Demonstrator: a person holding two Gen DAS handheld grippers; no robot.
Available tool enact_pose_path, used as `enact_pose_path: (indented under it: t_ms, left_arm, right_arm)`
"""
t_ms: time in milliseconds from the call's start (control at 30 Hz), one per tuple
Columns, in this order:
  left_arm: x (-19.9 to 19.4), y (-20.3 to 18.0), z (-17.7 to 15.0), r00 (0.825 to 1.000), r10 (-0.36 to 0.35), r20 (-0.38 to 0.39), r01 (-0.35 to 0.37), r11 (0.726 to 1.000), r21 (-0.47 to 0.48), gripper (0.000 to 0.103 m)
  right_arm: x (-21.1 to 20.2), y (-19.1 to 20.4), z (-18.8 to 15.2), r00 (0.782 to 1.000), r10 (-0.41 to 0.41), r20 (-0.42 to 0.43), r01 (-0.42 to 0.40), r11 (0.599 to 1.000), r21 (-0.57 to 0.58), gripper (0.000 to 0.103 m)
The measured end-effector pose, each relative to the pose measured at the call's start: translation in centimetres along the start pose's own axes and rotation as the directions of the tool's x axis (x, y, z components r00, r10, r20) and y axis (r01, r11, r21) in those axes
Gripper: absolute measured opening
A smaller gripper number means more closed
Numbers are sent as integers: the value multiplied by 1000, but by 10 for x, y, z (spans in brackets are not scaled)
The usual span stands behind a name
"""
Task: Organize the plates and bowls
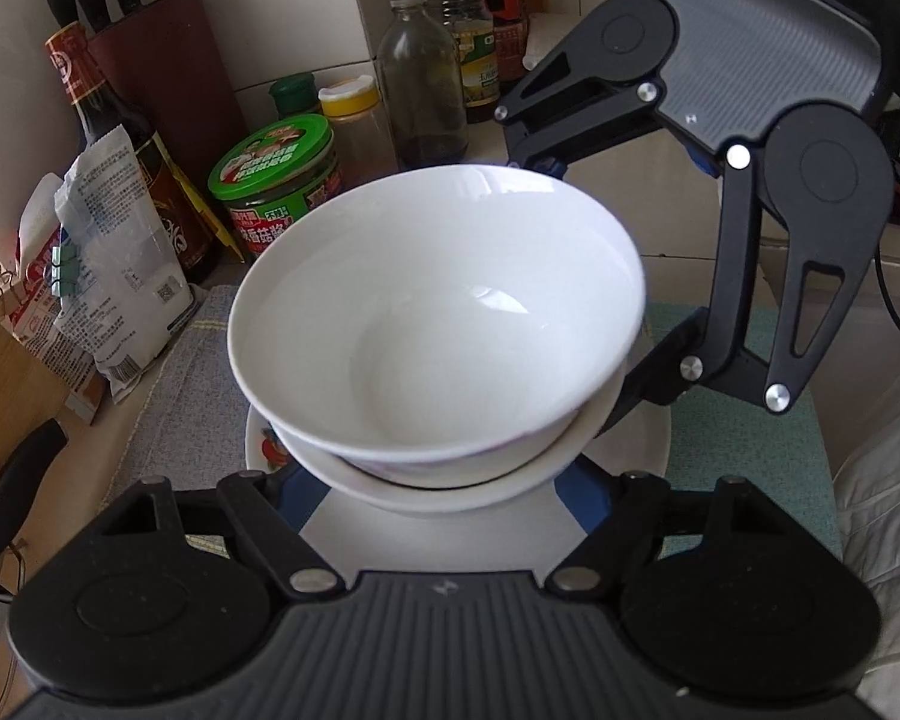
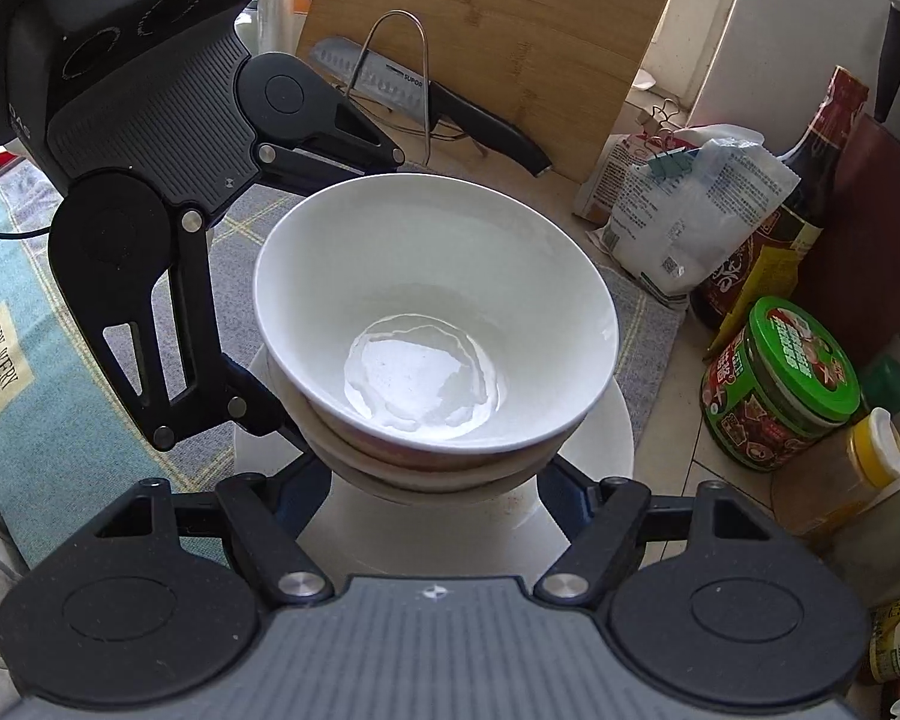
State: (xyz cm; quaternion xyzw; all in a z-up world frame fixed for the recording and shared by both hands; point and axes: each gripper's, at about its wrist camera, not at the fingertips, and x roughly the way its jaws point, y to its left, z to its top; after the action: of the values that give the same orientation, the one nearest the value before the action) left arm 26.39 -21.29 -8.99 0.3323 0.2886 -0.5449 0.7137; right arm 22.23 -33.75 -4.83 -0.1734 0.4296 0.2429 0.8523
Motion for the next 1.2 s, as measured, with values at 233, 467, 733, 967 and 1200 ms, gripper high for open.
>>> enact_pose_path:
  t_ms: [233,467,733,967,1200]
  left_arm:
    - [6,6,1,1000,-12,-5,12,999,-38,80]
    - [6,10,-1,1000,-18,9,19,998,-67,81]
    - [-15,0,-15,989,107,104,-93,986,-136,98]
    - [-60,-23,-37,902,400,162,-352,900,-257,102]
    - [-99,-34,-60,885,441,148,-315,802,-508,102]
  right_arm:
    - [8,-8,-2,1000,20,-3,-20,1000,12,80]
    - [9,-8,-1,1000,7,6,-7,1000,-8,80]
    - [6,-4,-1,1000,-12,23,12,1000,-1,103]
    - [-5,17,4,988,-146,-40,150,977,149,103]
    - [-13,66,14,917,-354,-184,399,824,404,103]
